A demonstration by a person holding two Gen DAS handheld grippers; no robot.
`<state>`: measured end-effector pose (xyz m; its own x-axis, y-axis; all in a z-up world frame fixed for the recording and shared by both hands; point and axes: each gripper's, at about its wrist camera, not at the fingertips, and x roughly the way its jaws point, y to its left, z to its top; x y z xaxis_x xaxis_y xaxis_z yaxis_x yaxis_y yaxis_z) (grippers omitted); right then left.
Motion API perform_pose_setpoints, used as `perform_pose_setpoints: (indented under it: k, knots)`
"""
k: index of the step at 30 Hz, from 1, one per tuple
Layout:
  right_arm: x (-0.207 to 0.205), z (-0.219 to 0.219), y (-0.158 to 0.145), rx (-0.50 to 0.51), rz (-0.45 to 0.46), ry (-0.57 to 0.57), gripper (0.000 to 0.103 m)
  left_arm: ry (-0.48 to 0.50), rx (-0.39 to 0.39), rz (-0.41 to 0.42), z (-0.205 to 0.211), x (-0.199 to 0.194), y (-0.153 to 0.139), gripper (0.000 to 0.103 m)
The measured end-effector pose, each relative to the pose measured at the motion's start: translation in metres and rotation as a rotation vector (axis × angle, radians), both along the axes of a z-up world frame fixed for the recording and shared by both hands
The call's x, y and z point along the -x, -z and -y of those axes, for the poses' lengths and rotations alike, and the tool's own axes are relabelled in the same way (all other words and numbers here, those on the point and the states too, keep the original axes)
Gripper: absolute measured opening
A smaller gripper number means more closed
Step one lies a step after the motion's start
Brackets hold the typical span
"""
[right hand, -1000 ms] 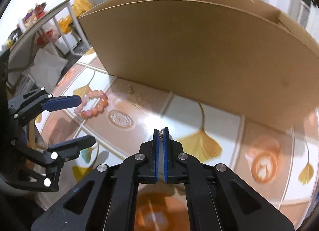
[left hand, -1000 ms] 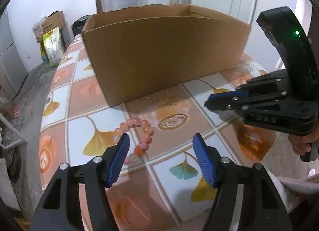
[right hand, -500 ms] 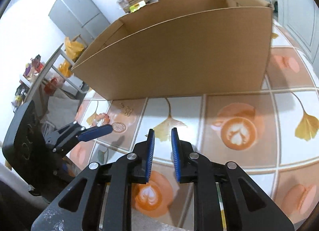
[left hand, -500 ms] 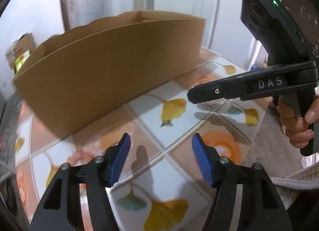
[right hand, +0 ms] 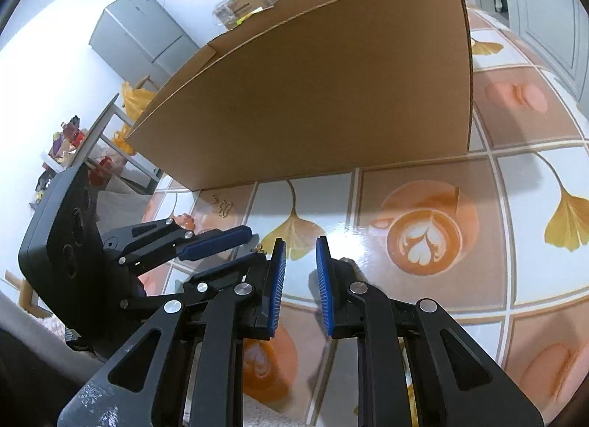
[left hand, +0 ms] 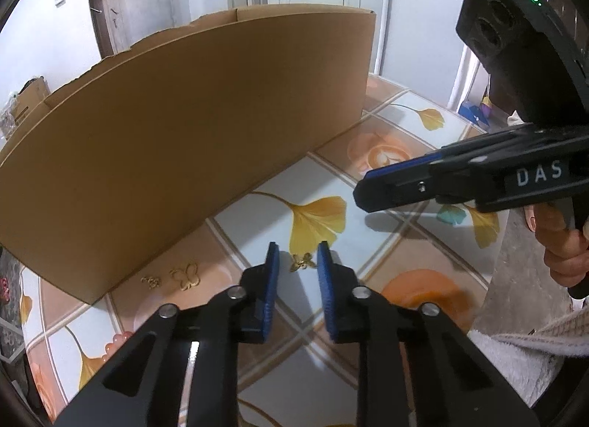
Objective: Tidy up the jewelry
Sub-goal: 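Close the left gripper on the gold butterfly charm while the right gripper holds its charm, then lift both held charms and carry both grippers over the box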
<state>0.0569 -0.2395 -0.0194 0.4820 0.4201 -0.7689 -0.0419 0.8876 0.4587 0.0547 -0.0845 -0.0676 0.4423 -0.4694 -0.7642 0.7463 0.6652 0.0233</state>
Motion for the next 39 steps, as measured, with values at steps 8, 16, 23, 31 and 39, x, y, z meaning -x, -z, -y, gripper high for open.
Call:
perform_pose_setpoints:
  k: [8,16,23,31,39]
  knots:
    - [-0.004,0.000,0.006,-0.012,0.006,0.005,0.018,0.011,-0.008,0.003,0.003,0.002,-0.001,0.012]
    - [-0.005,-0.003,0.002,0.003,0.023,0.005,0.018,0.005,-0.002,0.021,-0.007,0.009,-0.010,0.012]
    - [-0.007,-0.032,-0.007,0.098,0.074,-0.051,0.032,-0.082,0.038,0.037,-0.040,0.012,-0.032,0.012]
    - [-0.032,-0.099,-0.009,0.200,0.166,-0.209,0.037,-0.242,0.083,0.036,-0.091,0.010,-0.048,0.012]
    - [-0.056,-0.147,0.010,0.331,0.206,-0.405,0.035,-0.314,0.116,0.041,-0.119,0.005,-0.051,0.012]
